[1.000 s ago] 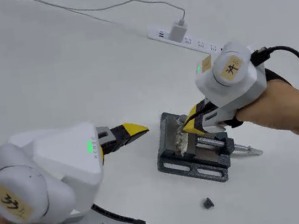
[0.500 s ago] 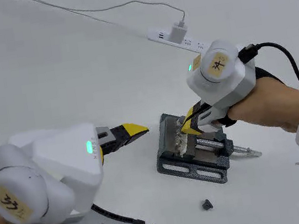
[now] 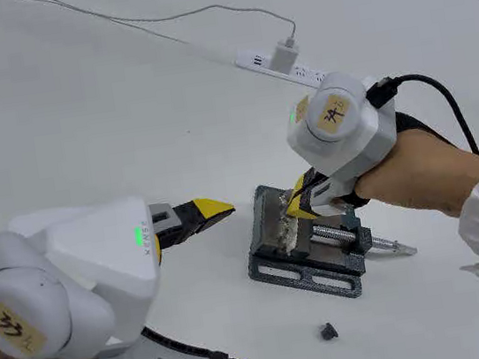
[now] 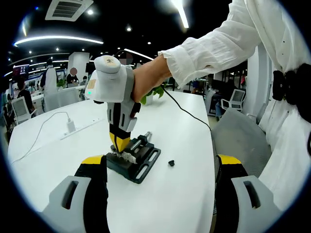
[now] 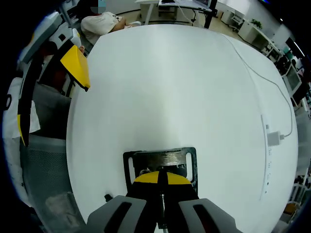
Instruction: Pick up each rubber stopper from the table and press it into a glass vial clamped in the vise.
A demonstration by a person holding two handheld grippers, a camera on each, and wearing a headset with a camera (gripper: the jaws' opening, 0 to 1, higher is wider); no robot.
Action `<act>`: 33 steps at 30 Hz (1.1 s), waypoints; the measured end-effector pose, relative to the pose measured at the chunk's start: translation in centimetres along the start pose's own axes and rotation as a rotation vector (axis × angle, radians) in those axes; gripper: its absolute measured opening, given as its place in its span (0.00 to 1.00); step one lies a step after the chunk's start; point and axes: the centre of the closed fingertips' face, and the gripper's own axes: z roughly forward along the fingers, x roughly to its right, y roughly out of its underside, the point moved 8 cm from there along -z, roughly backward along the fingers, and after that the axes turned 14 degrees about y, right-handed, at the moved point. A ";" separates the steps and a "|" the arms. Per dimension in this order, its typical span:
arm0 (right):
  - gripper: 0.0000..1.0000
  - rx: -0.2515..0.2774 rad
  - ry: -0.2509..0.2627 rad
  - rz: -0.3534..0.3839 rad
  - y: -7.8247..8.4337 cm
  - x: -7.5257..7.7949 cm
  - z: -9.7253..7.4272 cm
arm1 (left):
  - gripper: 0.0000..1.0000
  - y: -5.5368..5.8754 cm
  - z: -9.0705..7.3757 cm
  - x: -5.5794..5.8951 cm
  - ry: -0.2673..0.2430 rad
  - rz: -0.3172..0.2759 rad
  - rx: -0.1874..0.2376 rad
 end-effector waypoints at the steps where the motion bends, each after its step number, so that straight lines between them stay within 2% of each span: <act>1: 0.00 0.002 0.002 -0.003 0.0 -0.1 0.0 | 0.91 0.0 0.0 0.0 -0.001 -0.001 0.003; 4: 0.00 0.005 0.013 0.000 0.0 -0.2 -0.1 | 0.91 -0.1 0.1 0.2 0.000 -0.003 0.010; 9: 0.00 0.009 0.039 0.007 0.0 -0.4 -0.3 | 0.91 0.0 -0.1 0.6 0.004 0.005 -0.016; 12: 0.00 0.024 0.058 0.001 0.2 -0.7 -0.4 | 0.90 -0.2 -0.4 0.9 -0.002 0.010 -0.023; 13: 0.00 0.045 0.064 -0.014 0.3 -0.7 -0.4 | 0.90 -0.3 -0.5 1.0 -0.006 0.012 -0.024; 20: 0.00 0.171 0.068 0.134 1.6 -0.6 -0.5 | 0.89 -0.4 -0.8 1.9 -0.015 0.017 -0.041; 23: 0.00 0.198 0.067 0.188 1.9 -0.8 -0.5 | 0.88 -0.3 -0.8 2.2 -0.016 0.017 -0.049; 29: 0.00 0.222 0.087 0.203 2.0 -1.0 -0.5 | 0.88 -0.4 -1.0 2.5 -0.026 0.012 -0.051; 33: 0.02 0.247 0.090 0.218 2.0 -1.1 -1.1 | 0.87 -0.5 -1.2 2.5 -0.032 0.011 -0.047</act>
